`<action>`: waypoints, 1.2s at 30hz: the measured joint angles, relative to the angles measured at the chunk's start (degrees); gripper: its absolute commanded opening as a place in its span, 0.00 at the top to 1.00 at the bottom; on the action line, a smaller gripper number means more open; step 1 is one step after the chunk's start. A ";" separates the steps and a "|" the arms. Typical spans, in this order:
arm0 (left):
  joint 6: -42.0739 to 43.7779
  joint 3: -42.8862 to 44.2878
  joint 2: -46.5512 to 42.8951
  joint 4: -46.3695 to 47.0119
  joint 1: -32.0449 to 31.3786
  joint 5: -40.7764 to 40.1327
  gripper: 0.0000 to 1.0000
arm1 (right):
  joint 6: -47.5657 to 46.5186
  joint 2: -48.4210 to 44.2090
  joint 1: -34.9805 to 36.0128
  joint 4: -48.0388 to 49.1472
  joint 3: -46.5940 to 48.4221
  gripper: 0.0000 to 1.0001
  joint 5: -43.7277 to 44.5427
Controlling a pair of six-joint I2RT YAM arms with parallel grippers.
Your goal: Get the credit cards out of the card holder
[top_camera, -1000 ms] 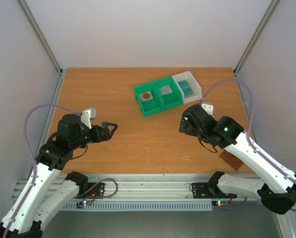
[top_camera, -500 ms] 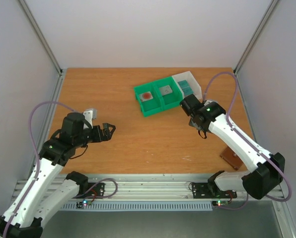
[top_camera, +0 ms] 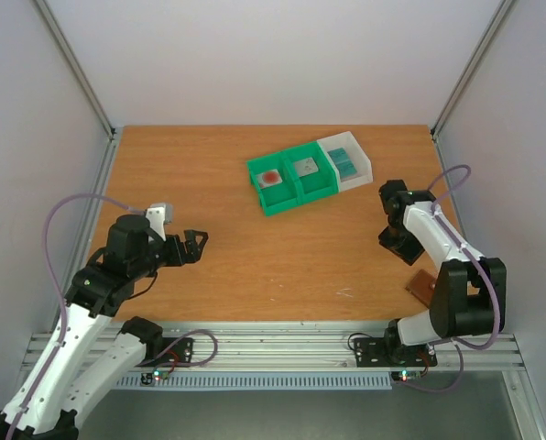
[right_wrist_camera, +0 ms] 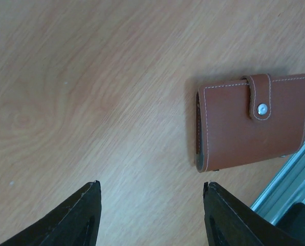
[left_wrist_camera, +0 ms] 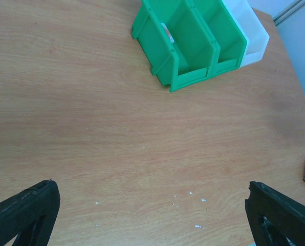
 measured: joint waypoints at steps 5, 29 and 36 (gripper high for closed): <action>0.33 -0.50 -0.90 0.07 0.00 -0.50 0.01 | 0.48 0.72 -5.99 2.49 -1.33 0.45 -2.80; 0.57 -1.42 -1.18 0.96 0.00 0.59 0.01 | 4.24 0.68 -31.87 10.23 -11.28 0.45 -5.64; 0.57 -1.42 -1.95 1.03 0.00 0.59 0.01 | 2.29 3.15 -33.29 14.40 -12.44 0.46 -7.32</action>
